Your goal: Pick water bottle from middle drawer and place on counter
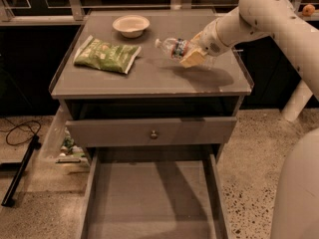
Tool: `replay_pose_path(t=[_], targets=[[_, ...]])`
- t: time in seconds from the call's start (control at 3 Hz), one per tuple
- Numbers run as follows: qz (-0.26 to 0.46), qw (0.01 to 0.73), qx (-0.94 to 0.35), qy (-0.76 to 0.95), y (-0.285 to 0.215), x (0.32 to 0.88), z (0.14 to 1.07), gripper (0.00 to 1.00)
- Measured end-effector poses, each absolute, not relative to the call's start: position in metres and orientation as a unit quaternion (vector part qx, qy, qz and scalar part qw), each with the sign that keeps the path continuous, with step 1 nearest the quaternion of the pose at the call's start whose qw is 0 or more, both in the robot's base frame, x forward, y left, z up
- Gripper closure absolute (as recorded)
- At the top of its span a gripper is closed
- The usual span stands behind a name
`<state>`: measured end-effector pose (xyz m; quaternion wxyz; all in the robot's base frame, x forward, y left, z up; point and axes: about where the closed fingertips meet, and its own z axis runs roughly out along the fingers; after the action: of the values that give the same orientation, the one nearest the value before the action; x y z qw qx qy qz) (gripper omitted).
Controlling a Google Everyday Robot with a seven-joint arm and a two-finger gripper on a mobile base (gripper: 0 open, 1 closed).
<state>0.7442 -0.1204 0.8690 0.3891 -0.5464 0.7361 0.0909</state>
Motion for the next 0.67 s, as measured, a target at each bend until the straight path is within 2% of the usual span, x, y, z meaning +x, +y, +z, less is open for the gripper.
replay_pose_path(t=[0.67], targets=[[0.091,0.389,-0.546,0.736,-0.1204,0.7442,0.8689,0.12]])
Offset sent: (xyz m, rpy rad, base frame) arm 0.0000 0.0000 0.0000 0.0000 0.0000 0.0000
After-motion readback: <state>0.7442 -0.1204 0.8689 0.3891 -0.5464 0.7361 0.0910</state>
